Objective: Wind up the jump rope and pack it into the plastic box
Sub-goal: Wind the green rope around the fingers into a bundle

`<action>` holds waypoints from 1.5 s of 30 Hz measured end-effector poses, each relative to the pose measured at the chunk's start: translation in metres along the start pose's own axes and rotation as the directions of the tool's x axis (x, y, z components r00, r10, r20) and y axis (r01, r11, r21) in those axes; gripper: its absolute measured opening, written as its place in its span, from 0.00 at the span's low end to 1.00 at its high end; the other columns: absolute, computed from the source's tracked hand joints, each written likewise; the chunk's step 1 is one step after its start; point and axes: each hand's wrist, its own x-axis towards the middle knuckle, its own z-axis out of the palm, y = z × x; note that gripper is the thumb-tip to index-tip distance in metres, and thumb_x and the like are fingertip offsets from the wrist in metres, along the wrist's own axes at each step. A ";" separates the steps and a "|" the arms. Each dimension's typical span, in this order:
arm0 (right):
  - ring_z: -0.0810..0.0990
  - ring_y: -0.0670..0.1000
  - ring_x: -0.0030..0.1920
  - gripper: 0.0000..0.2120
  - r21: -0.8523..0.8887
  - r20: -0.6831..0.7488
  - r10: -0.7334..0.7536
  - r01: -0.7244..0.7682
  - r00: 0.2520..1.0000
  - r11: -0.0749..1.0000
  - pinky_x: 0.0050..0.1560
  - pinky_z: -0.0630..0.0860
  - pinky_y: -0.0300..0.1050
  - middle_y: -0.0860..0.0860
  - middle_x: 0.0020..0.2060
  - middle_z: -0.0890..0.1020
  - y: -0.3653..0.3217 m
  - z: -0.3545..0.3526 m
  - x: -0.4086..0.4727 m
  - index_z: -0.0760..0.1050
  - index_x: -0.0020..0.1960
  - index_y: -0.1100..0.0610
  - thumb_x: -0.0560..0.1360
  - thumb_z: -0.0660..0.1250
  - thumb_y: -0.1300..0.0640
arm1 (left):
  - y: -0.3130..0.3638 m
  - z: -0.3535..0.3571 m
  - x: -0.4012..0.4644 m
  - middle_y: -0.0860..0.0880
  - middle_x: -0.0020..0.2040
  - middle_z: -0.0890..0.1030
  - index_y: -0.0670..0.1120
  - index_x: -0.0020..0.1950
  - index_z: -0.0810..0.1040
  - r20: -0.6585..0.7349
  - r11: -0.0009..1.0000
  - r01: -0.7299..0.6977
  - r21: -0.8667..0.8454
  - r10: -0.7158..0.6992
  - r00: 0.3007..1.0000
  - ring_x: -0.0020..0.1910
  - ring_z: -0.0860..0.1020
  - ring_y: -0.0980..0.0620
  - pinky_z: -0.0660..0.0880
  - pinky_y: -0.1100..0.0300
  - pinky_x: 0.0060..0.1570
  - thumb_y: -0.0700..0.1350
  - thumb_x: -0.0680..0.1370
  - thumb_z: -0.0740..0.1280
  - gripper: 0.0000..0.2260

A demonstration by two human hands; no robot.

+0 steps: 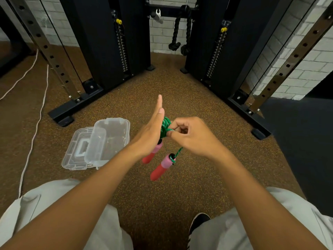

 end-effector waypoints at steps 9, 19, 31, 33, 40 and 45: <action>0.80 0.42 0.26 0.06 -0.032 -0.002 -0.041 0.041 0.999 0.999 0.35 0.73 0.28 0.48 0.30 0.86 -0.005 -0.009 -0.005 0.83 0.45 0.54 0.78 0.74 0.53 | -0.010 -0.009 0.003 0.55 0.84 0.52 0.73 0.78 0.55 0.164 0.991 0.124 -0.052 -0.114 0.980 0.83 0.49 0.53 0.45 0.38 0.80 0.78 0.74 0.36 0.34; 0.81 0.50 0.39 0.03 0.257 -0.072 0.017 0.003 0.997 0.966 0.41 0.79 0.41 0.56 0.42 0.87 0.006 -0.014 0.002 0.85 0.49 0.57 0.77 0.75 0.58 | 0.008 -0.008 -0.005 0.52 0.82 0.64 0.57 0.83 0.58 0.344 0.892 0.216 -0.397 -0.074 0.936 0.80 0.64 0.52 0.54 0.49 0.80 0.71 0.80 0.40 0.35; 0.84 0.50 0.48 0.09 0.477 0.057 0.203 -0.206 0.977 0.855 0.52 0.84 0.46 0.57 0.49 0.87 0.015 0.009 0.007 0.82 0.55 0.62 0.82 0.63 0.66 | 0.010 -0.022 -0.007 0.30 0.71 0.72 0.62 0.81 0.63 0.279 0.682 0.177 -0.710 0.040 0.960 0.57 0.81 0.44 0.71 0.47 0.68 0.63 0.81 0.55 0.27; 0.85 0.50 0.45 0.10 0.377 0.057 0.226 -0.230 0.973 0.897 0.50 0.84 0.44 0.56 0.47 0.87 0.015 0.013 0.007 0.81 0.54 0.60 0.83 0.62 0.66 | 0.011 -0.023 -0.006 0.36 0.73 0.75 0.62 0.82 0.57 0.247 0.661 0.153 -0.735 0.051 0.968 0.65 0.79 0.44 0.70 0.46 0.70 0.62 0.81 0.54 0.28; 0.78 0.48 0.34 0.07 -0.077 0.026 0.114 -0.111 0.993 0.991 0.37 0.76 0.42 0.50 0.36 0.82 0.014 0.018 0.006 0.81 0.47 0.53 0.81 0.66 0.59 | 0.010 -0.026 0.000 0.39 0.73 0.76 0.69 0.81 0.45 0.159 0.707 0.116 -0.698 -0.005 0.987 0.69 0.79 0.47 0.72 0.42 0.69 0.58 0.84 0.54 0.28; 0.74 0.48 0.33 0.05 -0.123 0.065 0.129 -0.120 0.990 0.985 0.37 0.74 0.47 0.51 0.33 0.79 0.012 0.015 0.006 0.80 0.47 0.53 0.78 0.68 0.61 | 0.006 -0.022 0.001 0.44 0.77 0.71 0.73 0.79 0.45 0.190 0.790 0.109 -0.603 0.010 0.982 0.71 0.76 0.52 0.74 0.45 0.67 0.59 0.83 0.56 0.28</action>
